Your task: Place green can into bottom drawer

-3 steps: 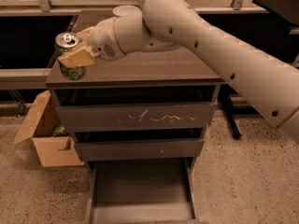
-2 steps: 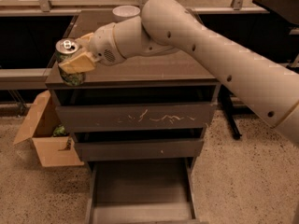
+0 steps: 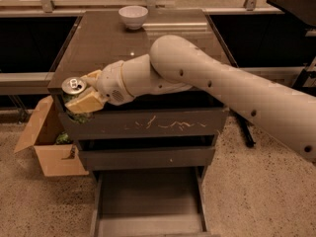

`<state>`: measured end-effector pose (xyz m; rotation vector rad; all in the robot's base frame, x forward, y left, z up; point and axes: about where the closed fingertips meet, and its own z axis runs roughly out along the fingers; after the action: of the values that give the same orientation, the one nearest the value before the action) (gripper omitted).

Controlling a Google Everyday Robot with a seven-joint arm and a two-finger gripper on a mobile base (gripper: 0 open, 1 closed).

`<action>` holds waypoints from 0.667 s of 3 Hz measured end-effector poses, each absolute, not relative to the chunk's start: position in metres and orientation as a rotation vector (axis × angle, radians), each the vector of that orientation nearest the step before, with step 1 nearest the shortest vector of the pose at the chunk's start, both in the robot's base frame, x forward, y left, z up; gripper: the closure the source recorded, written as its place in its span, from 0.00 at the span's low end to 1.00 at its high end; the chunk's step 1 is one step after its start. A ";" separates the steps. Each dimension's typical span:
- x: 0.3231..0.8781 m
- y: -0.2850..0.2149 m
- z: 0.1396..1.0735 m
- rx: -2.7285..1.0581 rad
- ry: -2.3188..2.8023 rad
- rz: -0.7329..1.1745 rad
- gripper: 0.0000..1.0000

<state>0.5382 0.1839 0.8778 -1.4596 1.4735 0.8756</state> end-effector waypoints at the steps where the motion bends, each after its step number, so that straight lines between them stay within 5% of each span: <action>1: 0.518 0.182 0.837 -1.448 1.518 0.929 1.00; 2: 0.500 0.180 0.779 -1.410 1.562 1.031 1.00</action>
Offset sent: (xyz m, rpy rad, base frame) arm -0.0528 -0.0116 -0.1643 0.0717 0.2556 0.0082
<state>0.5002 0.1804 0.7785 -1.4100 1.5621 1.0309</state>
